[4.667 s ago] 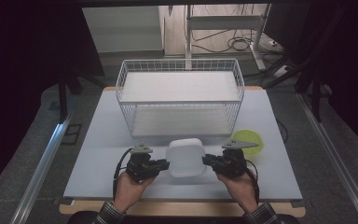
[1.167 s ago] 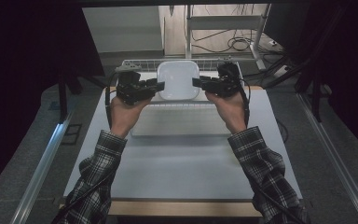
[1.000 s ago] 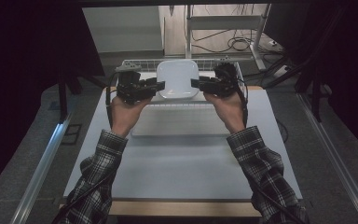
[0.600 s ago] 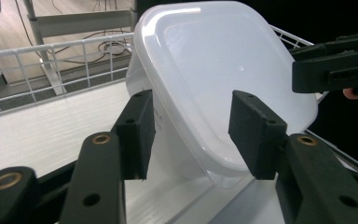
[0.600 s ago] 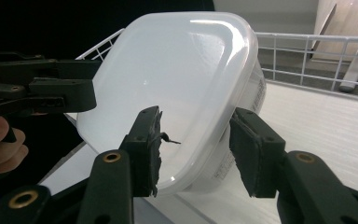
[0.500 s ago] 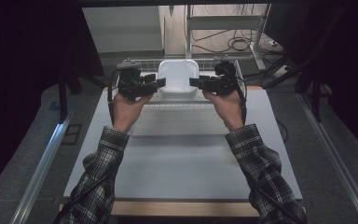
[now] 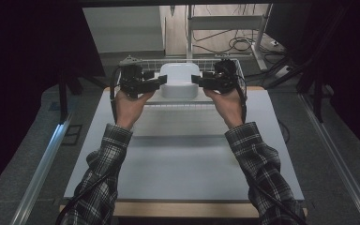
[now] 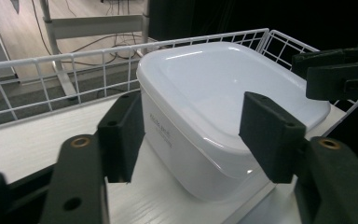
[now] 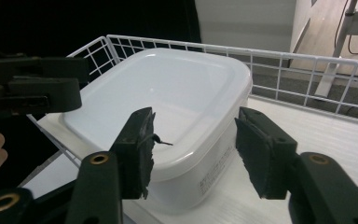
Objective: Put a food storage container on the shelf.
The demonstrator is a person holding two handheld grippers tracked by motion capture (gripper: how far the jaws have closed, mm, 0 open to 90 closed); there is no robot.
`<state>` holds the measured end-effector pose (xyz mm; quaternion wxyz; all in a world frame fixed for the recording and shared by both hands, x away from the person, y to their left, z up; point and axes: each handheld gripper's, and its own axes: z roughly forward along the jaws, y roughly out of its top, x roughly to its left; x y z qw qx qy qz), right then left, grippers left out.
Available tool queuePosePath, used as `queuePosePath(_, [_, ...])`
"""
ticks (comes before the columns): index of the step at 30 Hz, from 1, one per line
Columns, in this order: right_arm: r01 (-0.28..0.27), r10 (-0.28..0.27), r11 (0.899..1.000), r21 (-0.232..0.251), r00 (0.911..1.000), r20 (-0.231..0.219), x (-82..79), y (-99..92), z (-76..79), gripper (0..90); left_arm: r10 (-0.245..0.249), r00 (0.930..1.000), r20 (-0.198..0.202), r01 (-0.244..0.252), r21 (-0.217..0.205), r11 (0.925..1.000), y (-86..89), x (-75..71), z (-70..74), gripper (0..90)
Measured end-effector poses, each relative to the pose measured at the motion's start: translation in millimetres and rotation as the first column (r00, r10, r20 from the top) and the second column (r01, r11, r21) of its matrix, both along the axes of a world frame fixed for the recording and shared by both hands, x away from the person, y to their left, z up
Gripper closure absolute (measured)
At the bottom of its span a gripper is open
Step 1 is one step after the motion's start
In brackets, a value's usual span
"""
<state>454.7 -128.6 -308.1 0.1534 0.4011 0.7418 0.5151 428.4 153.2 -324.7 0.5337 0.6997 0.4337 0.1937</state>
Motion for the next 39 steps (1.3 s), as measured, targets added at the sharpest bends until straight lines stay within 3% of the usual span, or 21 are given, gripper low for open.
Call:
queuePosePath(5, [-0.029, 0.029, 0.999, 0.014, 0.9993, 0.025, -9.3, -6.1, 2.1, 38.6, -0.049, 0.9986, 0.019, 0.049, -0.004, 0.9988, 3.8, -10.3, 4.1, 26.8])
queuePosePath(12, [-0.076, 0.076, 0.997, -0.007, 0.9965, 0.035, -30.2, -18.5, -4.9, 24.6, -0.090, 0.9954, 0.035, 0.087, 0.068, 0.9939, 3.6, -31.8, 0.6, 10.5])
queuePosePath(19, [-0.116, 0.117, 0.993, -0.022, 0.9921, 0.044, -46.8, -31.0, -14.0, 18.1, -0.133, 0.9906, 0.031, 0.129, 0.128, 0.9834, 2.5, -52.9, -10.2, 6.5])
queuePosePath(23, [-0.135, 0.137, 0.990, -0.047, 0.9893, 0.050, -57.6, -37.3, -22.1, 15.1, -0.144, 0.9887, 0.041, 0.135, 0.170, 0.9760, 2.6, -68.9, -23.4, 5.0])
queuePosePath(31, [-0.155, 0.159, 0.985, -0.075, 0.9862, 0.046, -75.9, -48.1, -40.5, 11.5, -0.137, 0.9883, 0.068, 0.123, 0.177, 0.9765, 5.8, -92.9, -40.0, 5.1])
queuePosePath(39, [-0.162, 0.166, 0.981, -0.110, 0.9855, 0.032, -90.9, -58.1, -63.5, 10.2, -0.145, 0.9876, 0.061, 0.132, 0.179, 0.9749, 10.1, -113.6, -59.6, 5.6])
